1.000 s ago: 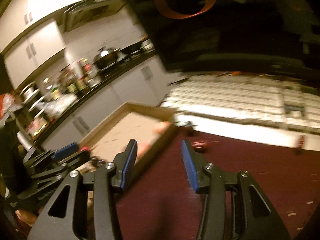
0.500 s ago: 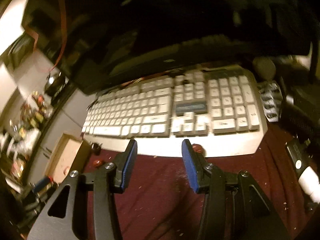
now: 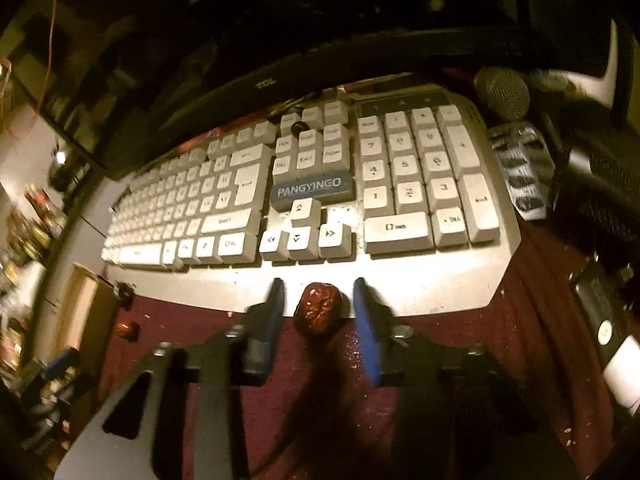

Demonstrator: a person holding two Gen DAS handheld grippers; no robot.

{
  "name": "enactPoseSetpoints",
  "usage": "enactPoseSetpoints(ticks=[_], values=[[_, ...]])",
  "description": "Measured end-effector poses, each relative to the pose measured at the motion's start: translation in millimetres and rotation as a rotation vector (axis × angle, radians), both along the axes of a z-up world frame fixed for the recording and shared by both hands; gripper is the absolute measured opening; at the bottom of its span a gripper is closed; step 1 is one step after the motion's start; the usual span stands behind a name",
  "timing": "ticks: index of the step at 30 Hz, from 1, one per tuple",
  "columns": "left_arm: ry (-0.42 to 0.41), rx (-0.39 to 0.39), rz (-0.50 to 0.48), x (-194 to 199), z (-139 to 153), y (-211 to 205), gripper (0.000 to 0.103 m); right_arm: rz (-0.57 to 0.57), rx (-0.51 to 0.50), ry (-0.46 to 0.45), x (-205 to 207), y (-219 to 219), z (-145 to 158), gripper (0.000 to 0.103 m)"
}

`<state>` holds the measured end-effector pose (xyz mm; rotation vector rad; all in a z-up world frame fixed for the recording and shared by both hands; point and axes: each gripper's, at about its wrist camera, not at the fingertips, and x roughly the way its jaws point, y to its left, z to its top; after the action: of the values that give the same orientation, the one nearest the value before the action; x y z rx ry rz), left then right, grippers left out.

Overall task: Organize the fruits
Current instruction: 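Grasp the red date beside the keyboard with the right tool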

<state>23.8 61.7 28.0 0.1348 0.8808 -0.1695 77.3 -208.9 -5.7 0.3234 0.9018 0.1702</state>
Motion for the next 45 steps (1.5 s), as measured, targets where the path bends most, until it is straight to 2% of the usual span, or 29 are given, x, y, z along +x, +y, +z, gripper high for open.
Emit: enactPoseSetpoints(ticks=[6, 12, 16, 20, 22, 30, 41, 45], values=[[-0.025, 0.009, 0.033, -16, 12, -2, 0.047, 0.045, -0.12, -0.023, -6, 19, -1, 0.024], [-0.057, -0.032, 0.083, -45, 37, -1, 0.047, 0.111, -0.15, -0.019, -14, 37, -2, 0.023], [-0.102, -0.011, 0.1, -68, 58, -1, 0.047, 0.193, -0.088, -0.01, -26, 51, 1, 0.023], [-0.116, -0.009, 0.131, -79, 67, 3, 0.048, 0.319, -0.034, -0.088, -46, 71, 13, 0.023], [-0.113, -0.01, 0.144, -80, 66, 3, 0.048, 0.359, -0.041, -0.104, -52, 82, 16, 0.023], [-0.094, -0.023, 0.153, -79, 61, 6, 0.048, 0.389, -0.017, -0.034, -50, 87, 3, 0.023], [-0.089, -0.025, 0.139, -74, 56, 15, 0.05, 0.388, 0.021, -0.065, -55, 79, 8, 0.023], [-0.082, -0.028, 0.137, -72, 53, 17, 0.05, 0.385, 0.018, -0.048, -53, 79, 6, 0.023]])
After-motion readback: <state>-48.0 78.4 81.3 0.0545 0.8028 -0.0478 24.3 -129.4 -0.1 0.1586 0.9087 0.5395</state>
